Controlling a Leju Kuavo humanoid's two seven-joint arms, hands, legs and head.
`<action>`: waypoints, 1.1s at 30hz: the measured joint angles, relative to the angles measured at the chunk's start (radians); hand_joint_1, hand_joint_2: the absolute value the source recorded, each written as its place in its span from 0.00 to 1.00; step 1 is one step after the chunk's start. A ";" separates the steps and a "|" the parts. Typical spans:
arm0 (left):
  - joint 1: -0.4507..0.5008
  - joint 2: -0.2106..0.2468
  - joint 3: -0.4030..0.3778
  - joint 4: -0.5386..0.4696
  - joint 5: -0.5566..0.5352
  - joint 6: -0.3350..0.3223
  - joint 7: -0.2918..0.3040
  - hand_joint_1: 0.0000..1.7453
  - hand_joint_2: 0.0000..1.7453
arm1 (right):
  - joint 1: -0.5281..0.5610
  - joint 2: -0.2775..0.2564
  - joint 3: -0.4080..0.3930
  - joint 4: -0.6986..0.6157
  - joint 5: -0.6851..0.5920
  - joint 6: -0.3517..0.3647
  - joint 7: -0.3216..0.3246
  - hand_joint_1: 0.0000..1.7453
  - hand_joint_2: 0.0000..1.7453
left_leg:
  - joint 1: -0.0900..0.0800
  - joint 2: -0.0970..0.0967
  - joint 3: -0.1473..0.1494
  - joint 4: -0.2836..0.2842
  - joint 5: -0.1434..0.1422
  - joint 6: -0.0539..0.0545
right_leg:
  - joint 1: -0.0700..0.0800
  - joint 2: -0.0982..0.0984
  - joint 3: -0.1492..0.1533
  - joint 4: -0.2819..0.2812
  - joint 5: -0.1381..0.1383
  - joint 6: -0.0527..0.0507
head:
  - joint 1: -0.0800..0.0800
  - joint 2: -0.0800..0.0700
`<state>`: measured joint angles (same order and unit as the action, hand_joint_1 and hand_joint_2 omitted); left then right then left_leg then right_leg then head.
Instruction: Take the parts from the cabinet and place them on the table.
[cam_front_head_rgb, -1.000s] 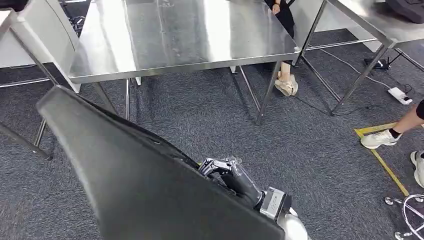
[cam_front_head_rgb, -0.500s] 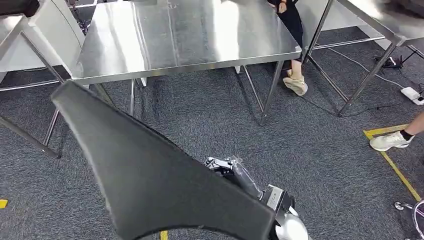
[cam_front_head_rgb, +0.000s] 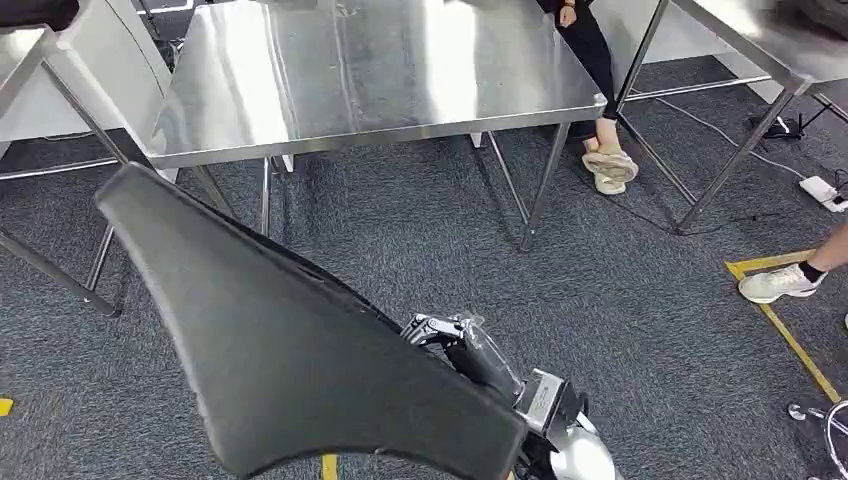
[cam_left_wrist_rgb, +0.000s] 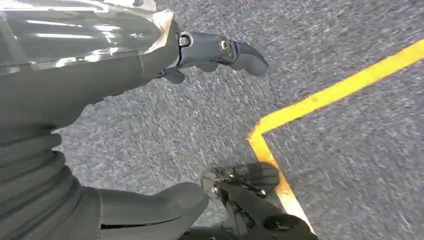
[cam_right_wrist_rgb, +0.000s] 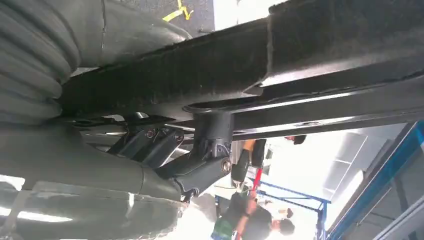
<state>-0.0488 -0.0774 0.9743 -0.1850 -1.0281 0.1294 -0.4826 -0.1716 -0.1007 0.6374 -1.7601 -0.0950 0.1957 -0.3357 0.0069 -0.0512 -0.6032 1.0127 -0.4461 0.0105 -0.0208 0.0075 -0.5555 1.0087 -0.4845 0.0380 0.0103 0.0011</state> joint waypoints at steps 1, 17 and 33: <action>0.000 0.001 0.000 0.000 -0.002 0.011 0.003 0.00 1.00 | 0.000 0.000 0.000 0.000 0.002 0.000 0.001 0.98 1.00 | 0.000 0.000 0.000 0.001 -0.002 0.003 | 0.000 0.000 0.000 0.000 0.000 0.000 | 0.001 0.000; 0.002 -0.006 0.000 0.002 -0.003 0.027 0.019 0.00 1.00 | -0.004 0.003 0.002 -0.002 0.026 -0.011 0.013 0.98 1.00 | 0.015 -0.002 0.049 -0.013 -0.033 0.024 | -0.012 -0.001 -0.083 0.138 -0.027 0.051 | 0.006 0.000; 0.001 -0.009 0.000 0.003 0.000 0.030 0.034 0.00 1.00 | -0.007 0.004 0.003 -0.001 0.054 -0.016 0.002 0.98 1.00 | -0.002 0.068 -0.120 0.106 -0.008 0.014 | 0.019 -0.040 0.088 0.007 -0.073 -0.044 | -0.005 0.000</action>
<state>-0.0480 -0.0862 0.9747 -0.1823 -1.0281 0.1598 -0.4490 -0.1784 -0.0965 0.6405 -1.7613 -0.0412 0.1793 -0.3342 0.0046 0.0169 -0.7236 1.1186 -0.4542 0.0248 -0.0021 -0.0323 -0.4675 1.0161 -0.5577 -0.0059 0.0050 0.0011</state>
